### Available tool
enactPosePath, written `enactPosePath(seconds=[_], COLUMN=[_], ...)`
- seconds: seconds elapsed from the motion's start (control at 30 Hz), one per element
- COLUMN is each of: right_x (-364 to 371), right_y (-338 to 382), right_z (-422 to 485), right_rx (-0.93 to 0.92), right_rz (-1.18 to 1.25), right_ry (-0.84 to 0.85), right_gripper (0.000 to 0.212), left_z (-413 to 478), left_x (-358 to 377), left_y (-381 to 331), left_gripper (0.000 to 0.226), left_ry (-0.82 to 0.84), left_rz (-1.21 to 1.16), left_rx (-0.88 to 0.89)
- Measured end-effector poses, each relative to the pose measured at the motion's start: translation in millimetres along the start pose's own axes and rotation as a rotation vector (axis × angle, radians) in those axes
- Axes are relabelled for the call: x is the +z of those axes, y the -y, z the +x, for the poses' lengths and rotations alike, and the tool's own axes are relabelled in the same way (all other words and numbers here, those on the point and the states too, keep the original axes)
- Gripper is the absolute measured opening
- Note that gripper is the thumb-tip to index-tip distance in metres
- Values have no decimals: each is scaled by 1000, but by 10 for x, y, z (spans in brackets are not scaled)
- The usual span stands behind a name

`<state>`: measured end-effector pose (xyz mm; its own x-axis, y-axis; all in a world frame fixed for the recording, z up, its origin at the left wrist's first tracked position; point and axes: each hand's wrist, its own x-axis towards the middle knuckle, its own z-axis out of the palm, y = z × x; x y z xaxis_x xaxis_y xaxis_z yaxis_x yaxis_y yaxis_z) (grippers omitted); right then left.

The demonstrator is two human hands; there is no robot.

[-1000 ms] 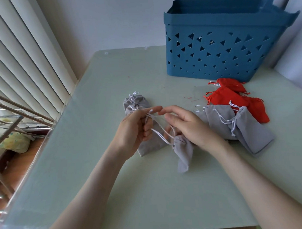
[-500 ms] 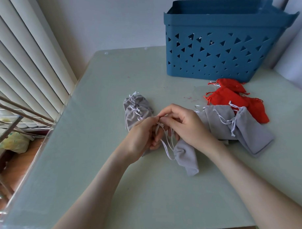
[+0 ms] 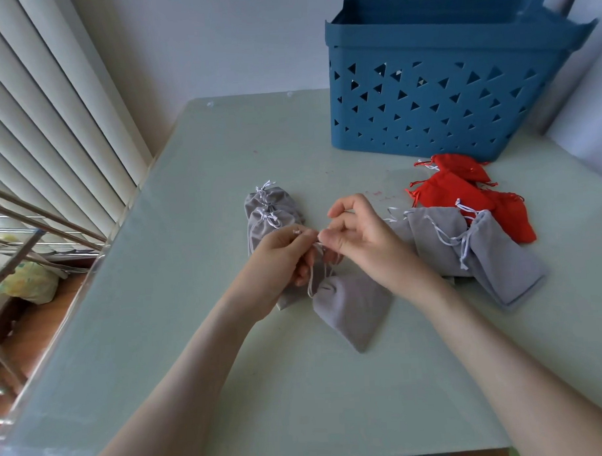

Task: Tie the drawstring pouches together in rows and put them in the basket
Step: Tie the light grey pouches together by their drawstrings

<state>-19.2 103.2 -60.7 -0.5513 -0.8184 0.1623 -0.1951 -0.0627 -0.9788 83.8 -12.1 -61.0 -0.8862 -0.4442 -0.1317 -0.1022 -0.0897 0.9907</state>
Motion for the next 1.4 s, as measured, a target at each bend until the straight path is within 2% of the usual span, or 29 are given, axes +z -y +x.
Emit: enactPosePath(seconds=[0.1,0.2,0.27,0.33,0.43,0.53,0.7,0.8,0.87,1.03,1.13,1.3,1.4], right_x=[-6,-40,-53,-48,-64,-108,-135,-152,-182,-176,-166,-146,-122], right_y=[-36,-59,-73,-61,-50,-44,-7,26,12,-5,-8,59,71], right_z=[-9,-22,-22,-17,-5,-12,11,29,36,15,9,-8,-12], right_rx=[74,157,190,186,165,215,307,316,318,249,231,317,320], right_rz=[-66,-110,-154,-217,-236,-59,302,363,339,279,281,396,361], right_ry=[49,118,193,230,193,152,48,-18,-40,-21,59,121,47], right_gripper=[44,52,42,19,20,11,17,32,37,21,24,41,29], left_z=[9,24,31,39,54,66,68,52,34,7,18,20,29], left_x=[-12,-29,-45,-67,-107,-133,-157,-138,-104,-52,-50,-22,-8], left_y=[11,-17,-35,-39,-42,-64,-77,-54,-34,56,137,159,181], left_gripper=[28,24,24,25,25,24,21,18,18,8,12,10,16], left_ry=[-14,-45,-54,-49,-55,-65,-60,-21,-82,-333,-443,-478,-467], left_rz=[-4,-79,-125,-172,-277,-386,-393,-254,-85,443,808,863,836], left_rx=[38,55,67,76,68,63,75,131,180,395,549,587,672])
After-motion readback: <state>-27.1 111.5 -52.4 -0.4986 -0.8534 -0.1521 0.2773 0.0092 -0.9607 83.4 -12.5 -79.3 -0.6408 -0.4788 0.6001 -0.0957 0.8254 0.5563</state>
